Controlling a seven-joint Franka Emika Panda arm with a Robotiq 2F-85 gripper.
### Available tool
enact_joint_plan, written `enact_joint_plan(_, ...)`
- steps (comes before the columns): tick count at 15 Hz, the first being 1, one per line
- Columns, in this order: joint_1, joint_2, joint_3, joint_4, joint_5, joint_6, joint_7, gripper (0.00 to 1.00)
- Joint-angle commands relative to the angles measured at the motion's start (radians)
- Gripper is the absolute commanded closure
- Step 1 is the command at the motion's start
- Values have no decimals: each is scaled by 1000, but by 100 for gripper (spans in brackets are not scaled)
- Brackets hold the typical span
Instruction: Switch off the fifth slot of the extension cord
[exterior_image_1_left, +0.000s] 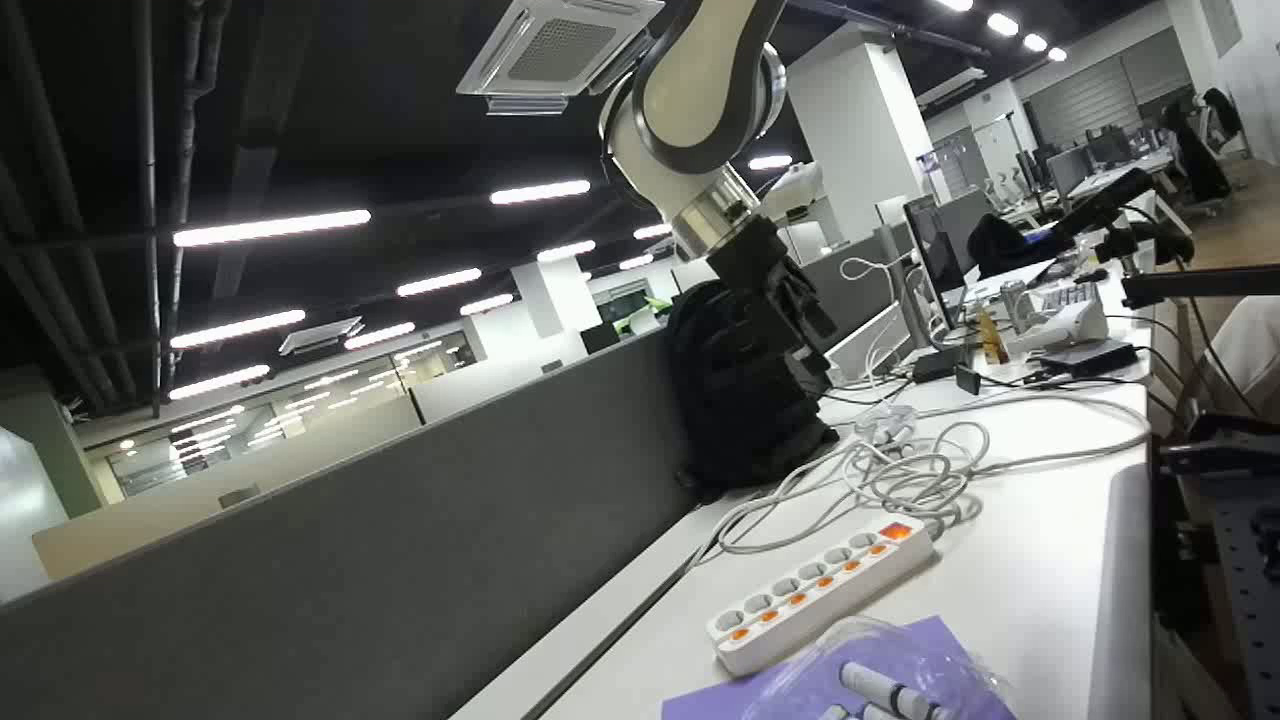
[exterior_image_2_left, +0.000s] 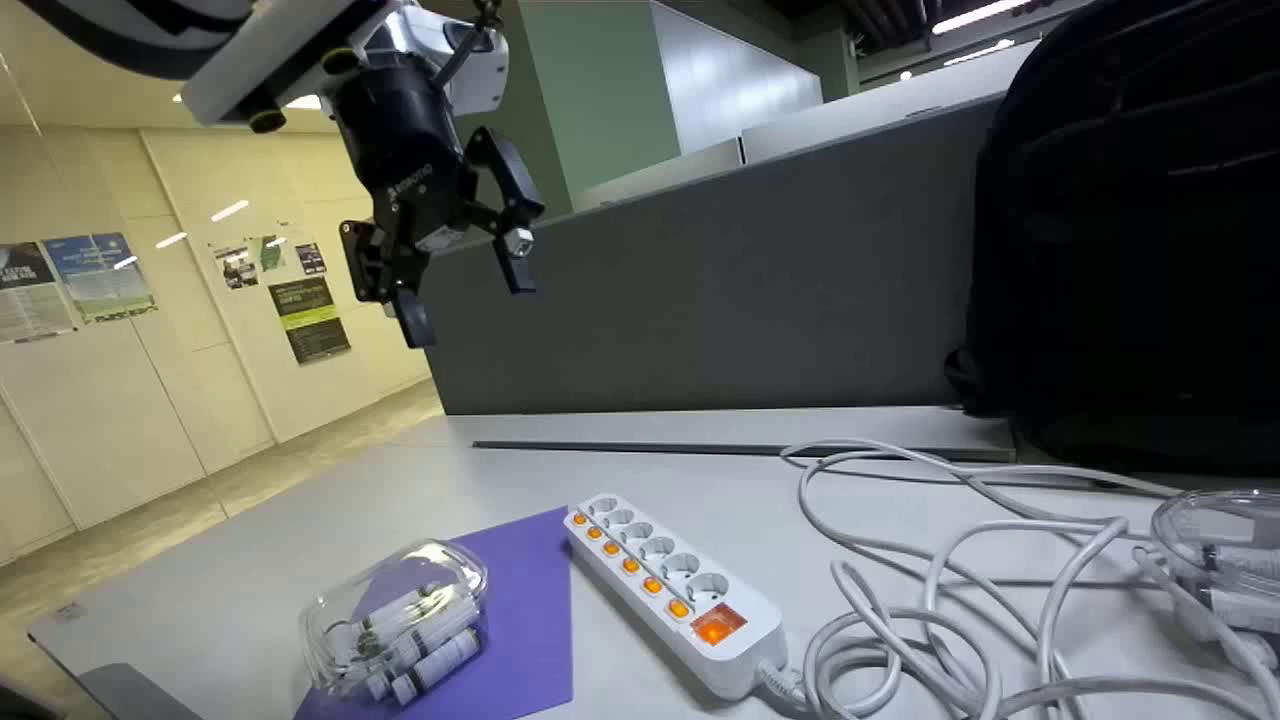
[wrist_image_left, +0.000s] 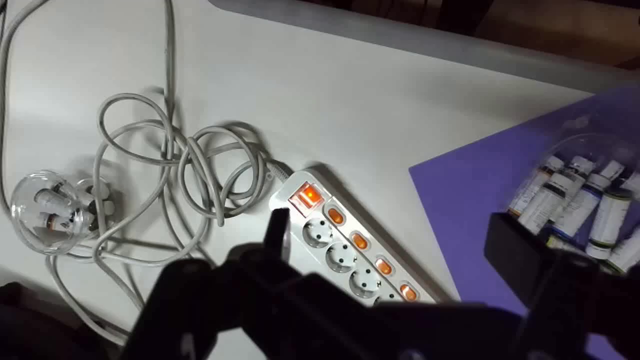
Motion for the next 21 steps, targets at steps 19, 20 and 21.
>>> enact_joint_plan(19,17,93,20,-13,-40,165,125,0)
enact_joint_plan(20,19,120,27,-15,-53,199,149,0)
enact_joint_plan(21,23,153,35,-16,-66,238,180,0)
